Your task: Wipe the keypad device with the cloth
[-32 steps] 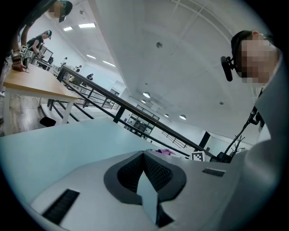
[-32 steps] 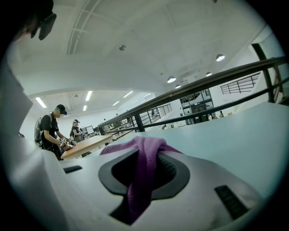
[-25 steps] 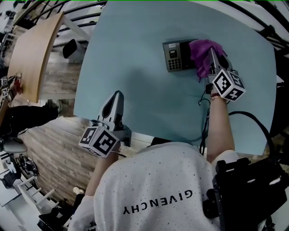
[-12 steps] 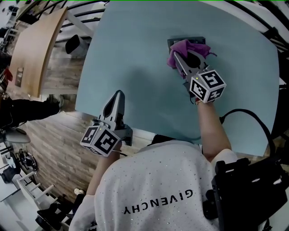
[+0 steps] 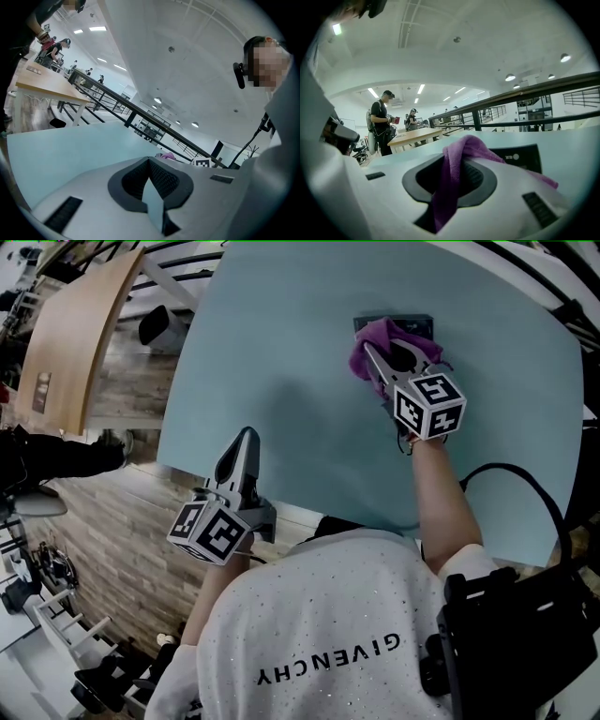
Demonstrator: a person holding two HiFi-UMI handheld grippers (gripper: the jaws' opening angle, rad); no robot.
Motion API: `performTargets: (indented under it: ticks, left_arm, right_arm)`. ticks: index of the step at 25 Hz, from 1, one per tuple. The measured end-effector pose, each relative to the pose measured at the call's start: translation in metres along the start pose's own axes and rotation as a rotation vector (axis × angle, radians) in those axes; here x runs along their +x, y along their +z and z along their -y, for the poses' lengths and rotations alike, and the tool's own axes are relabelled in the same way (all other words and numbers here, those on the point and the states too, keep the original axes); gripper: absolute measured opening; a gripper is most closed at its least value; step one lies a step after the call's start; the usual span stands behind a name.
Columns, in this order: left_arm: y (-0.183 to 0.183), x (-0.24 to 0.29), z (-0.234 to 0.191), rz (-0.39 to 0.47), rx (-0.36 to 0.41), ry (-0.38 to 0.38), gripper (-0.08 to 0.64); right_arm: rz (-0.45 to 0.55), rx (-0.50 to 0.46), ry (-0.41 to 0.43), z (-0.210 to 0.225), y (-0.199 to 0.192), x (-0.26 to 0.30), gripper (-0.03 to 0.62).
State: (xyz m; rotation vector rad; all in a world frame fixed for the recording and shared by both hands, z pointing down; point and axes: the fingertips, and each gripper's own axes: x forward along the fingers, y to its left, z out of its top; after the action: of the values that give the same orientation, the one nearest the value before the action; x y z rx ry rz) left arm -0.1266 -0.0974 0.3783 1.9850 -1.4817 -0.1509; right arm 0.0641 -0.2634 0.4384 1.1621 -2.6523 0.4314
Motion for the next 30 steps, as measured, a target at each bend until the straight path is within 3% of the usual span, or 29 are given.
performTargets:
  ticks: [23, 30]
  left_arm:
    - [0.001, 0.010, 0.005, -0.013, 0.002, -0.031, 0.000]
    - [0.002, 0.011, 0.005, -0.014, -0.003, -0.047, 0.000]
  right_arm:
    - [0.068, 0.257, -0.286, 0.108, -0.015, -0.071, 0.074]
    - [0.124, 0.395, -0.387, 0.130, -0.018, -0.095, 0.074]
